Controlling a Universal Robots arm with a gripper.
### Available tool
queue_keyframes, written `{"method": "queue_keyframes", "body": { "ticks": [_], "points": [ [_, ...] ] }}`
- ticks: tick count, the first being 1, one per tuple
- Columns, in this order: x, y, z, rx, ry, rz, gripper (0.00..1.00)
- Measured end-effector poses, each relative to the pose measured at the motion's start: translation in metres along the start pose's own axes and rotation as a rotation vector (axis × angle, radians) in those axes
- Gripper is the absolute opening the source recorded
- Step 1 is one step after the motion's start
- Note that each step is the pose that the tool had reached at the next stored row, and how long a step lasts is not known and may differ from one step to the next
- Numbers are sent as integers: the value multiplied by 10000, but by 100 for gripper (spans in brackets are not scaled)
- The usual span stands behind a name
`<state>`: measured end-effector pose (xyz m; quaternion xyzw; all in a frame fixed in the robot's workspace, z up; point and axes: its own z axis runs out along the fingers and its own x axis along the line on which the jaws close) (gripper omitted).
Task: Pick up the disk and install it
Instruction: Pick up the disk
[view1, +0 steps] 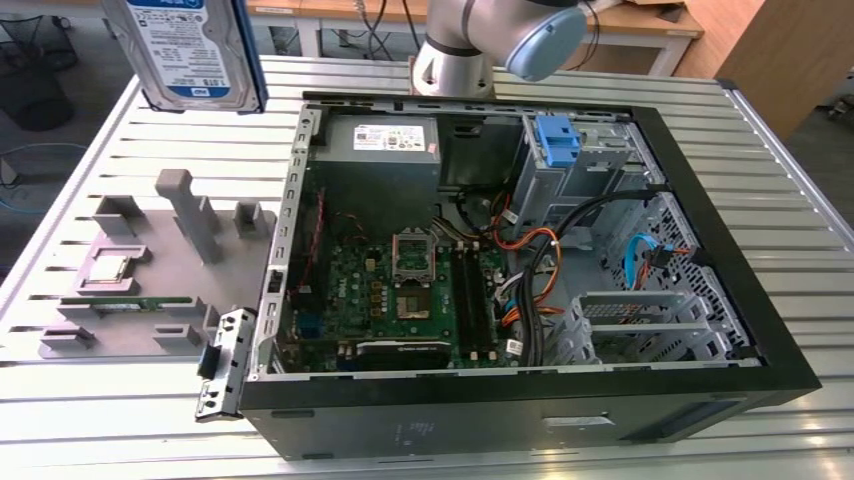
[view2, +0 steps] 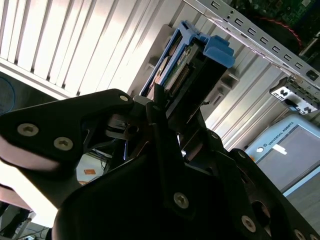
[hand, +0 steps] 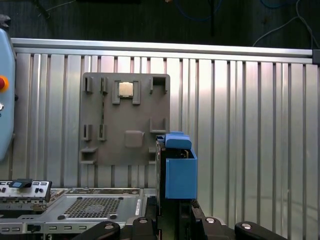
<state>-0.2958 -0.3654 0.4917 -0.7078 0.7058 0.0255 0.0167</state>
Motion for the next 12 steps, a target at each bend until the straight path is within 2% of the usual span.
{"method": "queue_keyframes", "body": {
  "ticks": [12],
  "points": [
    [0,-100,-1,1,-1,0,35]
  ]
}}
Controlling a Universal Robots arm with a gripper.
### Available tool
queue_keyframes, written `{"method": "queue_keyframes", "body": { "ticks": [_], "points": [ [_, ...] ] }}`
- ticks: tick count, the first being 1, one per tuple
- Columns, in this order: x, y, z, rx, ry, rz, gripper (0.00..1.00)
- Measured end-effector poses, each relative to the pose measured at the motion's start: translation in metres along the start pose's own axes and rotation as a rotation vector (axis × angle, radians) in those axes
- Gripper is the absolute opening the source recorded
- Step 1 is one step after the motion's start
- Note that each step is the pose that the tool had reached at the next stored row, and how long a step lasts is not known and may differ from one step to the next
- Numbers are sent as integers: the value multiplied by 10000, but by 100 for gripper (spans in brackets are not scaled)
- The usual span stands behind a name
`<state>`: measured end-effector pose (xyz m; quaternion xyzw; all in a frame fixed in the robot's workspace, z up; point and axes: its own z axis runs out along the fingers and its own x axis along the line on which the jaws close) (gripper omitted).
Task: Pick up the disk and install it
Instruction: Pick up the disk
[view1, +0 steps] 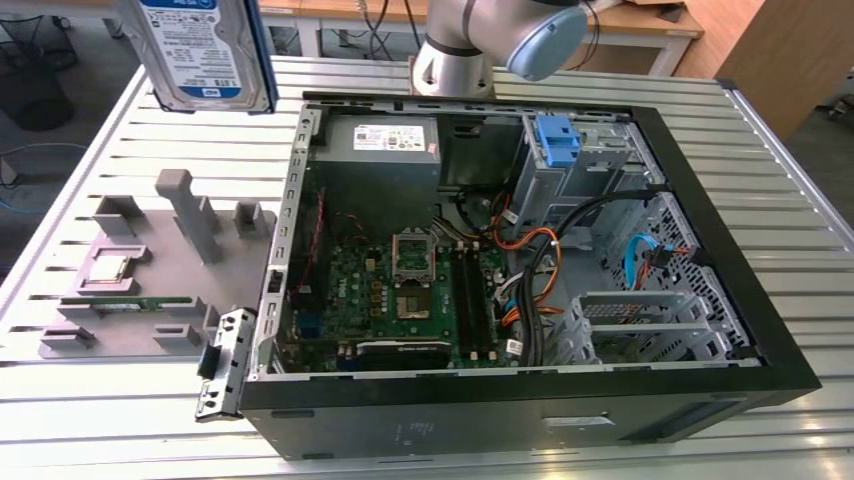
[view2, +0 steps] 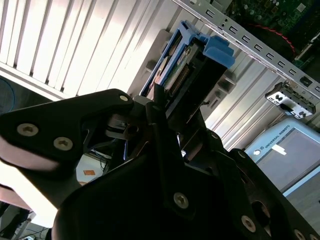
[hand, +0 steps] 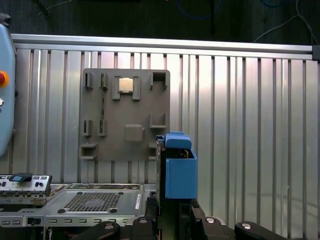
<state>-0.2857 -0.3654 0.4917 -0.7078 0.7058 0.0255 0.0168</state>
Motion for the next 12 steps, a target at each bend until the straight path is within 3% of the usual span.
{"method": "queue_keyframes", "body": {
  "ticks": [12],
  "points": [
    [0,-129,-2,0,0,0,35]
  ]
}}
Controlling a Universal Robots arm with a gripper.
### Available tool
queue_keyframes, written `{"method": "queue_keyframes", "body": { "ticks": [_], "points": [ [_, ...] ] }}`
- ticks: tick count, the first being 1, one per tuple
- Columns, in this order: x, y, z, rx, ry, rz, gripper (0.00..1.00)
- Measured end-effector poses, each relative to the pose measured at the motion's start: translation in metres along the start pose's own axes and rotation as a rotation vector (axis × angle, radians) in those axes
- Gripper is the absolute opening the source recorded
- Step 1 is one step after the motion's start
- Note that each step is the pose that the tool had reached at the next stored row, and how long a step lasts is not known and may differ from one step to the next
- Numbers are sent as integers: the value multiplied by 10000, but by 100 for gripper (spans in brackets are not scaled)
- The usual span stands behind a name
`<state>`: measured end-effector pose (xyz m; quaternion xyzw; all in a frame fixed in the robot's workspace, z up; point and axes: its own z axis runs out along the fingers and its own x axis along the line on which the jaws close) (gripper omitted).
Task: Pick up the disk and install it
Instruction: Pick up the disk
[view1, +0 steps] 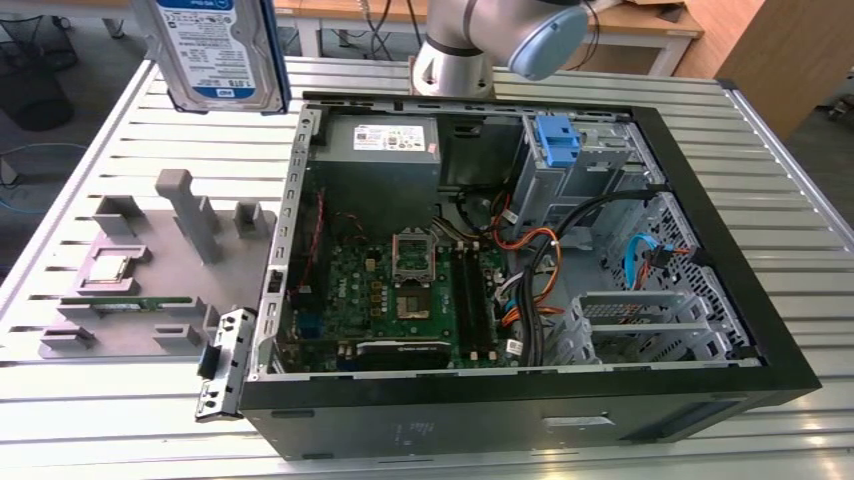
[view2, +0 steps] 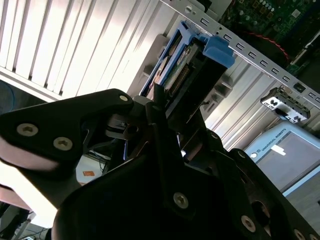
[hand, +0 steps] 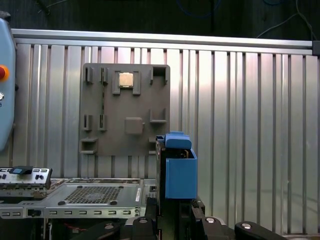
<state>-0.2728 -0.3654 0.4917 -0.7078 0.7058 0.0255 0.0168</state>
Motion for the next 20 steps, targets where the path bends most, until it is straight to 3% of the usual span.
{"method": "queue_keyframes", "body": {
  "ticks": [20],
  "points": [
    [1,-235,-3,0,0,0,35]
  ]
}}
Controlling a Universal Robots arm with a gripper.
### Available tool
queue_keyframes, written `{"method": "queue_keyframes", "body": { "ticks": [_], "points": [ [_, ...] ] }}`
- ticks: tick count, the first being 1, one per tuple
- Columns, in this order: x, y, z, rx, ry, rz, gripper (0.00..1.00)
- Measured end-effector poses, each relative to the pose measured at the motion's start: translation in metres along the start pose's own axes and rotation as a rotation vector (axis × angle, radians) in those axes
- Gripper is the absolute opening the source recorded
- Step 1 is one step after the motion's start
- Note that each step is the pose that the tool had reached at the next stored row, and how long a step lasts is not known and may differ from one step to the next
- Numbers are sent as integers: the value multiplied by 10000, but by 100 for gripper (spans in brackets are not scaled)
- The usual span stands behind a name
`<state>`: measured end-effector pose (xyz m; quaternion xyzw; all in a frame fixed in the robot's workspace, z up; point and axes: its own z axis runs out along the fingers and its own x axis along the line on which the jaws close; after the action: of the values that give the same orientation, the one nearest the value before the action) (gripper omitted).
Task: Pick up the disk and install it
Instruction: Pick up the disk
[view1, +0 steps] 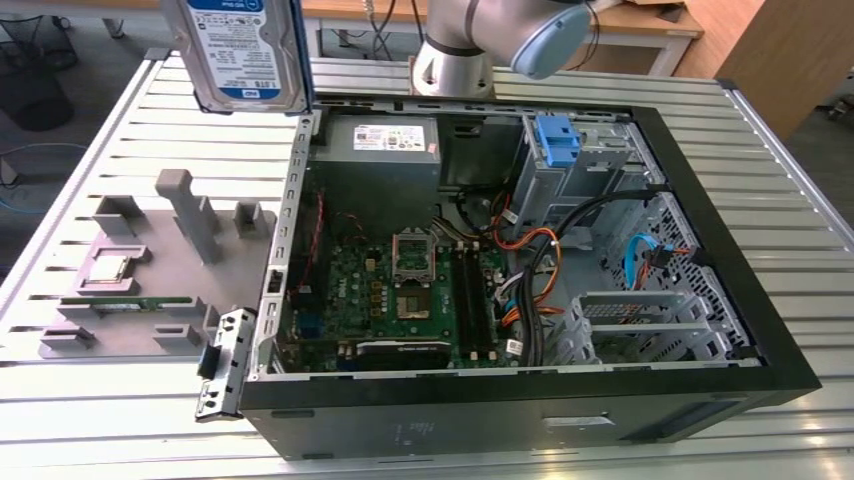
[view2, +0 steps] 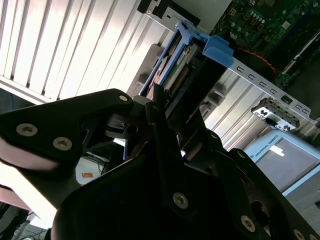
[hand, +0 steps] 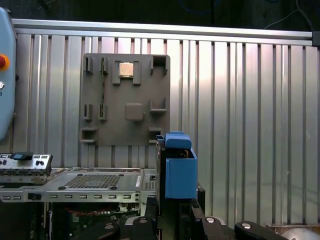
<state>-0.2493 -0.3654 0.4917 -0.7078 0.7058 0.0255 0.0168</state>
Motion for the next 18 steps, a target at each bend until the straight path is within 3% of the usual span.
{"method": "queue_keyframes", "body": {
  "ticks": [18],
  "points": [
    [0,-215,-3,0,0,1,35]
  ]
}}
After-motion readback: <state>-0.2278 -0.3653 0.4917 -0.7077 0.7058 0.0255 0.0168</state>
